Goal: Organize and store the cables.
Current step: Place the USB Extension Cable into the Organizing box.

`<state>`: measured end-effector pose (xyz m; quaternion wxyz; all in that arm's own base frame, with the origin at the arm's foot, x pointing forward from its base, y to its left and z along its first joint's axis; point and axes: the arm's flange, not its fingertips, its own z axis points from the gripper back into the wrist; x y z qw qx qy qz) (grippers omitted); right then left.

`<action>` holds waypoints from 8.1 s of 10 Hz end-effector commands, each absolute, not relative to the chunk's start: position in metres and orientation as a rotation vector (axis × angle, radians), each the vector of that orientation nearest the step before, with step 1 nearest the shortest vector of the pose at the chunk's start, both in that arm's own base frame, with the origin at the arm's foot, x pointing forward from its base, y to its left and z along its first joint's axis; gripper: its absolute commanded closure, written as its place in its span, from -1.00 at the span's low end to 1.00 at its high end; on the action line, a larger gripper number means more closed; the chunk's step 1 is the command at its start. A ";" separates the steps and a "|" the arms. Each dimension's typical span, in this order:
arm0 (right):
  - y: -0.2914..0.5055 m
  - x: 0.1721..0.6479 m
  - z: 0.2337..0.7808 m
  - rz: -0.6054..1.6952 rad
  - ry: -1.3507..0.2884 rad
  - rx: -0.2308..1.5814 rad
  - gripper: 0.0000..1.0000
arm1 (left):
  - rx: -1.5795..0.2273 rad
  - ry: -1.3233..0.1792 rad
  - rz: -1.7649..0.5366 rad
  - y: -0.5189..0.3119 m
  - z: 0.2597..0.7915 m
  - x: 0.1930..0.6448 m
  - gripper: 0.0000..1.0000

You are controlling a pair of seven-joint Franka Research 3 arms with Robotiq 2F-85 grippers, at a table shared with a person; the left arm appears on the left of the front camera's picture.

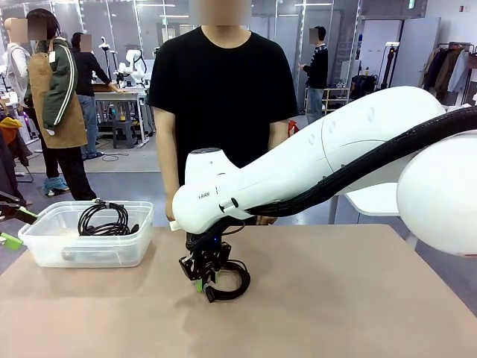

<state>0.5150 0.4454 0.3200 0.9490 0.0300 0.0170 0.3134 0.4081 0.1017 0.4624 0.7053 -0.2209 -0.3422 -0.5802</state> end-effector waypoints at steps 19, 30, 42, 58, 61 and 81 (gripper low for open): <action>-0.055 0.353 0.389 0.995 -0.717 0.400 -1.00 | -0.301 -0.283 -0.519 -0.256 0.473 0.456 -1.00; -0.106 0.373 0.409 0.987 -0.737 0.371 -1.00 | -0.315 -0.221 -0.464 -0.274 0.433 0.475 -1.00; -0.106 0.373 0.409 0.987 -0.737 0.371 -1.00 | -0.136 -0.084 0.181 -0.348 0.408 0.480 -1.00; -0.106 0.373 0.409 0.987 -0.737 0.371 -1.00 | -0.071 -0.053 0.474 -0.365 0.316 0.512 0.39; -0.106 0.373 0.409 0.987 -0.737 0.371 -1.00 | -0.063 -0.050 0.467 -0.364 0.314 0.515 1.00; -0.106 0.373 0.409 0.987 -0.737 0.371 -1.00 | -0.079 -0.170 0.124 -0.284 0.500 0.502 0.73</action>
